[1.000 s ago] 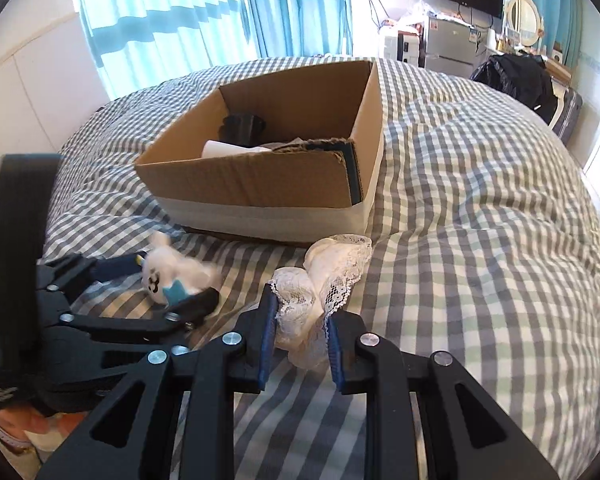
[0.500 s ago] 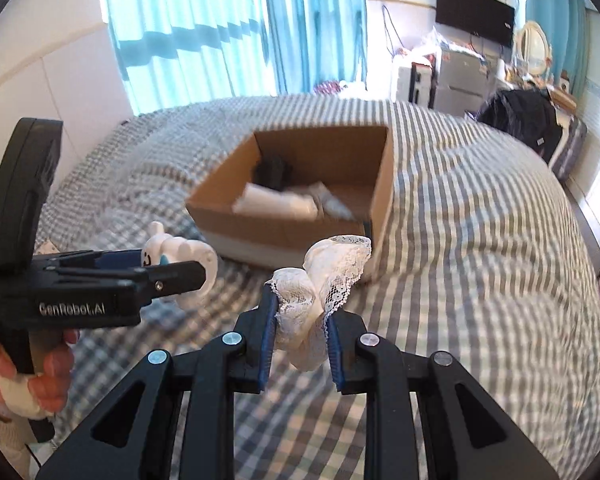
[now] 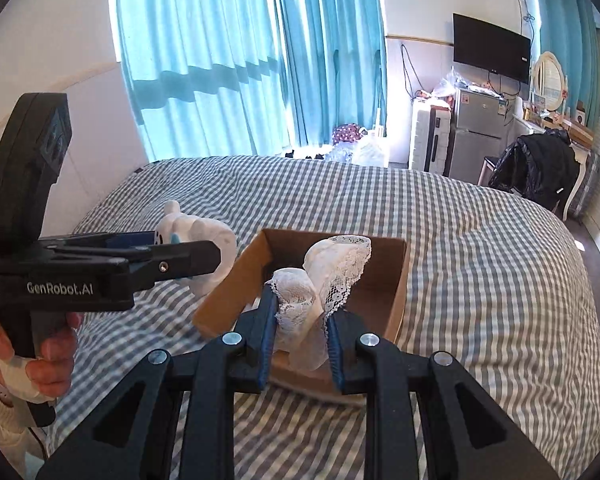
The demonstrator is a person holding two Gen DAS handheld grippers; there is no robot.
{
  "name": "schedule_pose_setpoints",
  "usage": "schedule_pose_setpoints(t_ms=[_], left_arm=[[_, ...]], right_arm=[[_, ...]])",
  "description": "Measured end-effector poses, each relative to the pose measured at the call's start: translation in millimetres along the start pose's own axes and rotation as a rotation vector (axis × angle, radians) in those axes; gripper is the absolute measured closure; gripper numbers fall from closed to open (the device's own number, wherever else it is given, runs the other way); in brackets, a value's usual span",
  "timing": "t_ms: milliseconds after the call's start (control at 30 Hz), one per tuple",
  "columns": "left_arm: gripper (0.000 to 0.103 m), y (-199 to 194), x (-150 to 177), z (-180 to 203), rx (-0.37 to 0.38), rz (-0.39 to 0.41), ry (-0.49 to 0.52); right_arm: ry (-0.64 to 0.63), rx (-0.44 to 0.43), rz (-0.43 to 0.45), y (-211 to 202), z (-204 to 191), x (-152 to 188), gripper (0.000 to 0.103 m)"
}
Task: Organize objects
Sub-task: 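Place the plush bear and lace cloth into the box and release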
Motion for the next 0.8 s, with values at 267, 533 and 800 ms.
schedule_pose_setpoints(t_ms=[267, 533, 800], left_arm=[[0.019, 85, -16, -14, -0.050, -0.064, 0.036], [0.019, 139, -5, -19, -0.060, -0.108, 0.071], [0.016, 151, 12, -19, -0.103, -0.153, 0.072]], right_arm=[[-0.002, 0.054, -0.067, 80, 30, -30, 0.081], [0.047, 0.052, -0.169, 141, 51, -18, 0.081], [0.147, 0.038, -0.162, 132, 69, -21, 0.038]])
Point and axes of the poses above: each gripper's, at about its wrist camera, not at the fingertips, and y roughly the way its jaws point, z to its right, x to its underside, the point moved 2 cm from there along y, roughly the way its jaws point, and after that the axes turned 6 degrees about y, right-handed, at the moved point
